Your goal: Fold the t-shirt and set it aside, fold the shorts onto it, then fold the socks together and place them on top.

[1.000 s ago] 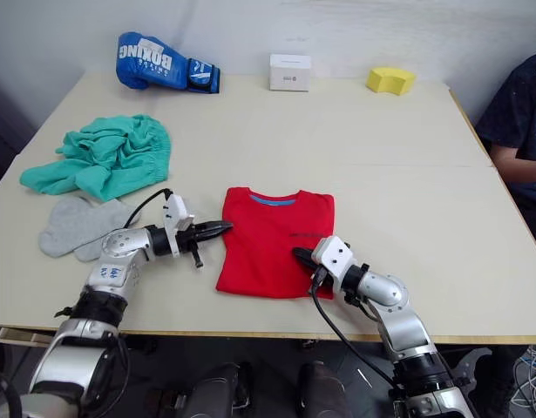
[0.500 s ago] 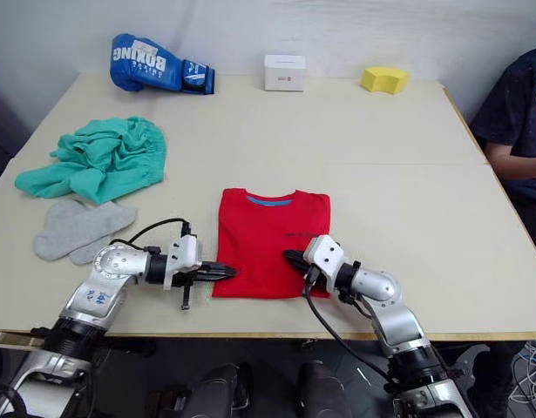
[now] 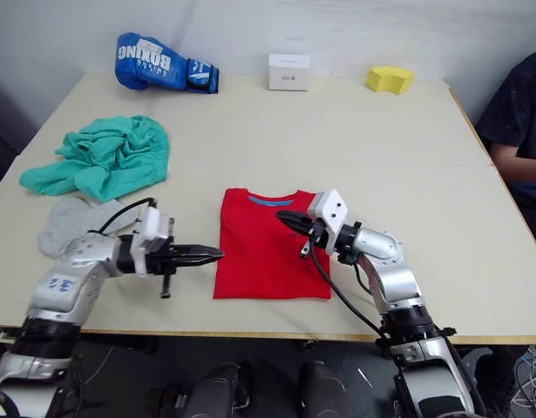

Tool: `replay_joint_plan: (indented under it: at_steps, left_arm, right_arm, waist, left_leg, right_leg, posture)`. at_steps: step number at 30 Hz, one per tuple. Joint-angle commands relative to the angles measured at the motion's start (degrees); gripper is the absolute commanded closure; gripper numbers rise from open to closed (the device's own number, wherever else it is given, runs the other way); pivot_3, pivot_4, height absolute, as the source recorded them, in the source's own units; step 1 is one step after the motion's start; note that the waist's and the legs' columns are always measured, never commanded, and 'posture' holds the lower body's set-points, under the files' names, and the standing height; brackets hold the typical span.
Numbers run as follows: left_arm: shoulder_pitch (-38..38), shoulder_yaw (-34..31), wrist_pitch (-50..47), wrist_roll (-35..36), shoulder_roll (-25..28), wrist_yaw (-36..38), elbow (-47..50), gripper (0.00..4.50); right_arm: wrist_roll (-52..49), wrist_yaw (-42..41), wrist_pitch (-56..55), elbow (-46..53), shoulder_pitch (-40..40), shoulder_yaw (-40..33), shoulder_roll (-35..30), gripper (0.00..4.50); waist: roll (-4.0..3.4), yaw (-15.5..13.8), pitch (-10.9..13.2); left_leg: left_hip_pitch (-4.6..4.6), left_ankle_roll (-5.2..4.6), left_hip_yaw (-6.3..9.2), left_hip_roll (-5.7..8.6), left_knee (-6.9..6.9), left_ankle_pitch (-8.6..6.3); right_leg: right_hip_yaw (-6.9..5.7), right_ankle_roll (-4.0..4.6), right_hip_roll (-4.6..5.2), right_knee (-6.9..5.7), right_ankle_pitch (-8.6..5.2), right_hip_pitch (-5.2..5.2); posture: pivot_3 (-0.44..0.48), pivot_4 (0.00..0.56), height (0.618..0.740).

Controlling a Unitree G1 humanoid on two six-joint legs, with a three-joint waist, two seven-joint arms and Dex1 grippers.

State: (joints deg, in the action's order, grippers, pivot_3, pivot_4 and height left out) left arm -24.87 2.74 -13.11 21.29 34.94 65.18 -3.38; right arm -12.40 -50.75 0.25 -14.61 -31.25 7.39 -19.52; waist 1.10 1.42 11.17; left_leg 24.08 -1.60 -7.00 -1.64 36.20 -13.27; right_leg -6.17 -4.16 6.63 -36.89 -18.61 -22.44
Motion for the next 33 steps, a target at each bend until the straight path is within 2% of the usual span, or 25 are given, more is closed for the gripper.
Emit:
replay_joint_plan:
  at_steps: [1, 5, 7, 10, 15, 18, 22, 24, 28, 31, 33]
  left_arm:
    - [-3.02, 5.10, 3.52, -7.93, -4.61, -6.44, -6.05, 4.46]
    - [-4.55, 7.24, 3.92, -11.73, -8.12, -10.16, -10.45, 4.46]
    - [-3.70, 6.56, 0.65, -10.58, -9.12, -11.25, -9.90, 4.46]
    - [-1.60, 7.00, -1.40, -10.62, -8.15, -10.77, -7.59, 4.46]
    - [0.00, 6.86, -1.35, -11.27, -7.38, -10.93, -6.63, 4.46]
    - [0.26, 6.71, -0.38, -11.13, -8.01, -11.32, -6.49, 4.46]
    - [0.51, 6.55, 0.47, -10.81, -8.79, -11.78, -6.21, 4.46]
    - [0.77, 6.60, 0.92, -10.91, -9.03, -11.76, -6.12, 4.46]
    - [1.21, 6.58, 2.30, -11.05, -9.28, -11.57, -5.91, 4.46]
    - [1.57, 6.41, 3.97, -10.88, -9.19, -10.95, -6.00, 4.50]
    - [1.71, 6.31, 4.99, -10.79, -8.96, -10.44, -6.15, 4.50]
  right_arm:
    - [4.47, 3.76, -5.49, -11.65, -3.98, 0.70, 2.61, 4.49]
    - [7.12, 8.24, -12.59, -27.44, -10.89, -1.38, 3.53, 4.49]
    - [7.76, 12.50, -14.36, -35.46, -15.11, -3.33, 2.86, 4.49]
    - [9.77, 16.77, -16.03, -44.41, -19.54, -4.61, 0.78, 4.49]
    - [9.75, 19.53, -17.84, -51.62, -22.07, -8.11, -3.32, 4.49]
    - [7.85, 15.19, -21.29, -50.74, -21.03, -10.36, -5.65, 4.49]
    - [3.72, 6.91, -22.43, -43.13, -17.65, -12.72, -6.46, 4.49]
    - [0.90, 2.75, -17.83, -32.50, -12.61, -12.16, -6.03, 4.49]
    - [-8.78, 1.34, 6.54, -5.58, -0.92, -11.86, -6.83, 4.49]
    - [-17.05, 2.03, 31.12, 9.56, 3.89, -12.57, -12.86, 3.88]
    - [-22.80, 1.23, 46.21, 14.95, 4.24, -13.32, -18.36, 3.18]
  waist:
    - [0.01, 0.14, -0.01]
    - [0.02, 0.60, 0.00]
    - [0.02, 0.55, 0.00]
    - [0.01, 0.53, 0.00]
    - [0.01, 0.31, 0.00]
    - [0.01, 0.34, 0.00]
    - [0.01, 0.31, 0.00]
    - [0.01, 0.28, 0.00]
    - [-0.01, 0.11, -0.01]
    - [-0.12, -0.03, 0.03]
    - [-0.14, -0.05, 0.04]
  left_leg:
    - [0.06, -0.01, -0.07, 0.01, 0.00, 0.03]
    - [0.09, 0.02, -0.28, -0.05, 0.02, 0.09]
    - [0.06, 0.07, -0.28, -0.08, 0.04, 0.14]
    - [0.01, 0.09, -0.26, -0.09, 0.04, 0.17]
    - [0.00, 0.10, -0.25, -0.07, 0.01, 0.18]
    - [0.00, 0.10, -0.24, -0.06, 0.02, 0.18]
    - [-0.02, 0.11, -0.23, -0.08, -0.01, 0.18]
    - [-0.02, 0.11, -0.24, -0.08, 0.00, 0.18]
    - [0.00, 0.10, -0.17, -0.09, -0.01, 0.17]
    - [0.04, -0.03, -0.07, -0.06, 0.00, 0.07]
    - [0.05, -0.22, -0.02, -0.03, 0.03, -0.04]
  right_leg:
    - [0.01, -0.03, -0.02, 0.00, 0.02, -0.04]
    - [0.07, -0.08, -0.12, -0.21, 0.05, -0.15]
    - [0.10, -0.08, -0.11, -0.15, 0.04, -0.14]
    - [0.18, -0.08, -0.09, -0.08, 0.04, -0.12]
    - [0.19, -0.07, -0.06, -0.06, 0.04, -0.11]
    - [0.18, -0.07, -0.06, -0.03, 0.04, -0.08]
    - [0.18, -0.07, -0.07, -0.04, 0.04, -0.07]
    - [0.18, -0.07, -0.07, -0.04, 0.04, -0.07]
    - [0.16, -0.07, -0.06, -0.04, 0.04, -0.06]
    - [0.12, -0.06, 0.03, -0.03, 0.04, -0.06]
    - [0.11, -0.06, 0.13, -0.01, 0.04, -0.06]
  posture:
    - [0.000, 0.150, 0.740]
    - [0.000, 0.150, 0.740]
    - [0.000, 0.150, 0.740]
    - [0.000, 0.150, 0.740]
    - [0.000, 0.150, 0.740]
    - [0.000, 0.150, 0.740]
    - [0.000, 0.150, 0.740]
    - [0.000, 0.150, 0.740]
    - [0.000, 0.150, 0.740]
    - [0.000, 0.150, 0.740]
    - [0.000, 0.150, 0.740]
